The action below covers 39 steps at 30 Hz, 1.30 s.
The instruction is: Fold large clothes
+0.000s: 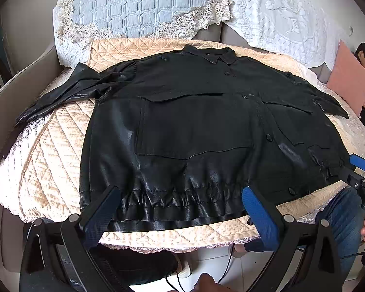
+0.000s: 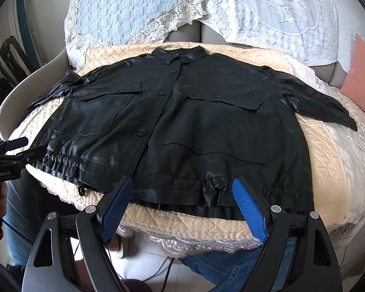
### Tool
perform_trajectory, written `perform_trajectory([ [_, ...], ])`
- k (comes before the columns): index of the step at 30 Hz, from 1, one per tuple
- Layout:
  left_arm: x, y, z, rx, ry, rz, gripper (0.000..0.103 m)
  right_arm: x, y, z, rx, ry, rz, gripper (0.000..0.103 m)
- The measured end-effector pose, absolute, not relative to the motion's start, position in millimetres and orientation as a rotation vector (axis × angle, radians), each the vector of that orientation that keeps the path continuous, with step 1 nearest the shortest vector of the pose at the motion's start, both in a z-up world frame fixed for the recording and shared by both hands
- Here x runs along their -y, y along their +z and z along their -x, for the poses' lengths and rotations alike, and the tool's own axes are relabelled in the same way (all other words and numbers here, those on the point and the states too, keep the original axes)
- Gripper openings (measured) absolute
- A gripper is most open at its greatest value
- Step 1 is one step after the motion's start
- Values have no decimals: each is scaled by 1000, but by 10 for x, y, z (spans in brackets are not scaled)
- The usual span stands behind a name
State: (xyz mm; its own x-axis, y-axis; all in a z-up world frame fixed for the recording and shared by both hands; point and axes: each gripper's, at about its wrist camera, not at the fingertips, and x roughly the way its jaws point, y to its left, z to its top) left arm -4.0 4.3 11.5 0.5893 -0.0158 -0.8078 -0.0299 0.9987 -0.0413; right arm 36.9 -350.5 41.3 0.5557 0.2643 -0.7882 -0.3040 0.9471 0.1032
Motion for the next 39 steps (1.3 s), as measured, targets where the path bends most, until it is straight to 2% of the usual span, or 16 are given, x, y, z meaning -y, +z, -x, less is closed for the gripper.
perform_trajectory([
  [39,-52,73,57,-948,2,51,102,3461,401,-374,-926,355,43,84],
])
